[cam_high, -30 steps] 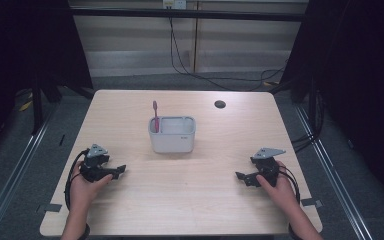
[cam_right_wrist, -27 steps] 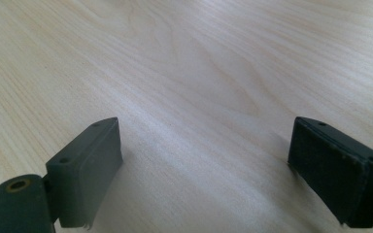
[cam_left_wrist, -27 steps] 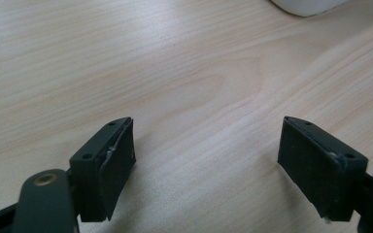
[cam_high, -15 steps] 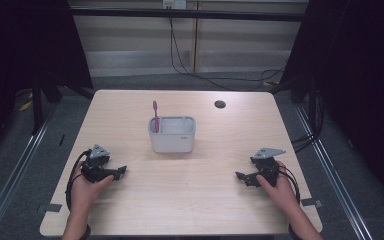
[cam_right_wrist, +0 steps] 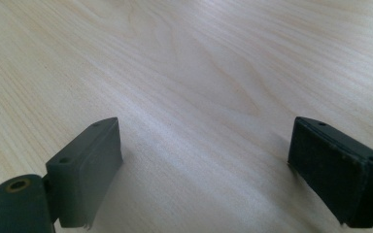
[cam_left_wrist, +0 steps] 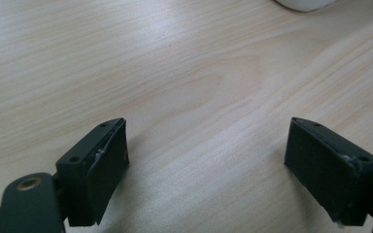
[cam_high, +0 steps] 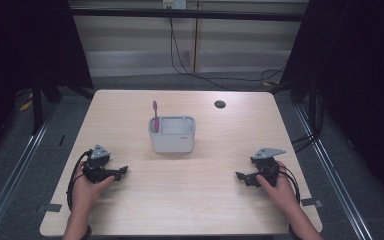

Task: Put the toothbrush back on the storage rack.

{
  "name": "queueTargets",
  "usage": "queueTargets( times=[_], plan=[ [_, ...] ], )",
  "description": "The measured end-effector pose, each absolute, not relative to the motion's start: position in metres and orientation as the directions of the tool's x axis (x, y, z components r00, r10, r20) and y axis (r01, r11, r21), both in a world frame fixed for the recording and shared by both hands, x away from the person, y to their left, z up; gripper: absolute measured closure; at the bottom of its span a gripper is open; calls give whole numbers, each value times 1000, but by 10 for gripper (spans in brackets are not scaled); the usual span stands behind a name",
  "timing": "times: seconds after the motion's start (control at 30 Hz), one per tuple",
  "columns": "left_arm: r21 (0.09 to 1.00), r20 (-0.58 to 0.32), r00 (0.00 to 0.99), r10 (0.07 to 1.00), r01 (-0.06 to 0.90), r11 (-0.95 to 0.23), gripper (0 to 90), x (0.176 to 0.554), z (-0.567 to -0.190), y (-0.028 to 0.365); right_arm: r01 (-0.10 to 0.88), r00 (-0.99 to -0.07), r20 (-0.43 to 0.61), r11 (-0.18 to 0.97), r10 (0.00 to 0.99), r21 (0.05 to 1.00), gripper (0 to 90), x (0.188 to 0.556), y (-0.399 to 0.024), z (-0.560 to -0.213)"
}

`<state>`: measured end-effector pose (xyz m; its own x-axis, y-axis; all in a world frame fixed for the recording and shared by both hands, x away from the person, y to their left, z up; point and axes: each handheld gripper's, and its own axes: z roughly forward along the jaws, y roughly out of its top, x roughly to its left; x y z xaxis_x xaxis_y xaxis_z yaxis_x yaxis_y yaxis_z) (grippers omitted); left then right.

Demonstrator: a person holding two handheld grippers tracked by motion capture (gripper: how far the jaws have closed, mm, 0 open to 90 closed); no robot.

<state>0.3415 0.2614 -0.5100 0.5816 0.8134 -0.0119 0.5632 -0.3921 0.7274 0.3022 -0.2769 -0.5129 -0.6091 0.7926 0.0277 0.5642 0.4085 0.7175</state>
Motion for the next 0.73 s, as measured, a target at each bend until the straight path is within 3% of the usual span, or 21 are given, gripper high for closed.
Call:
queueTargets(
  times=[0.73],
  plan=[
    [721, -13, 584, 812, 568, -397, 116, 343, -510, 260, 564, -608, 28, 408, 793, 718, 114, 302, -277, -513]
  ],
)
